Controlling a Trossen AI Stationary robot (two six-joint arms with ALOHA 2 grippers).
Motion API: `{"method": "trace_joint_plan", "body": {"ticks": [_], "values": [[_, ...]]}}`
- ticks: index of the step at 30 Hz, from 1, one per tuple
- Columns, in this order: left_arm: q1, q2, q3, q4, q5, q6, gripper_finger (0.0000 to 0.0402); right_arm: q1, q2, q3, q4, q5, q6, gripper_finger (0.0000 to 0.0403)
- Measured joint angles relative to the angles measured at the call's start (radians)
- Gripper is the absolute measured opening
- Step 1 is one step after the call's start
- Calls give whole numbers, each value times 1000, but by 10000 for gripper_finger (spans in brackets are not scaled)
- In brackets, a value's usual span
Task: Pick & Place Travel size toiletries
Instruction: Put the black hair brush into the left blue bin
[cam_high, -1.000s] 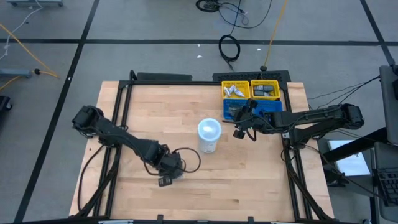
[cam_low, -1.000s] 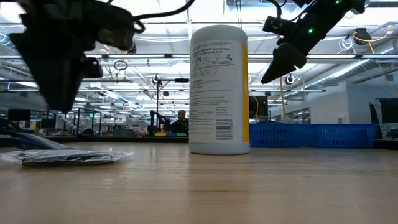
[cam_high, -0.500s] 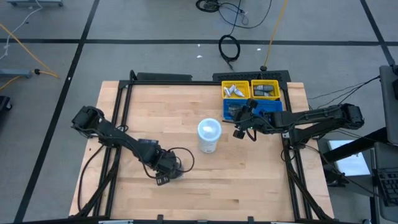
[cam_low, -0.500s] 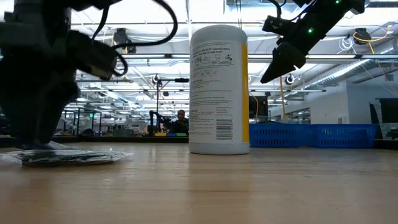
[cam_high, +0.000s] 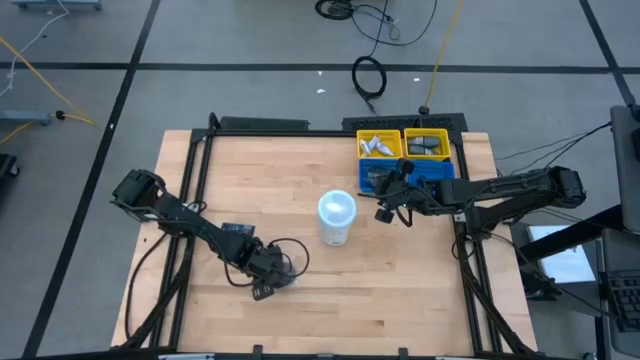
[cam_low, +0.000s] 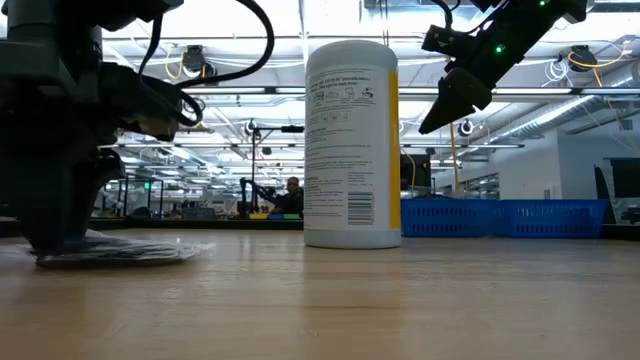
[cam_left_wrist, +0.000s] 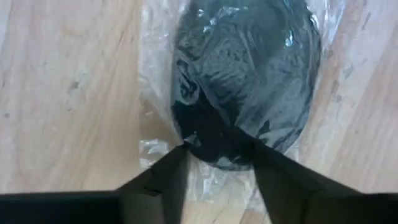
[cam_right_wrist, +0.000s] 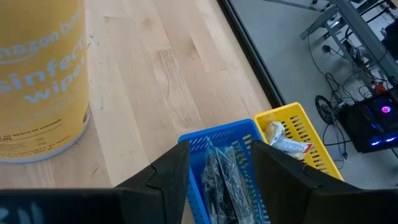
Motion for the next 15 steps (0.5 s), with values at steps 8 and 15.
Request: {"method": "trace_joint_plan", "body": {"ticks": [8,15], "values": [[2,-2,-3,6,-31,15,11,0,0,0,0,0,0,158],[2,-45,-3,22,-45,14,2,0,0,0,0,0,0,161]]}}
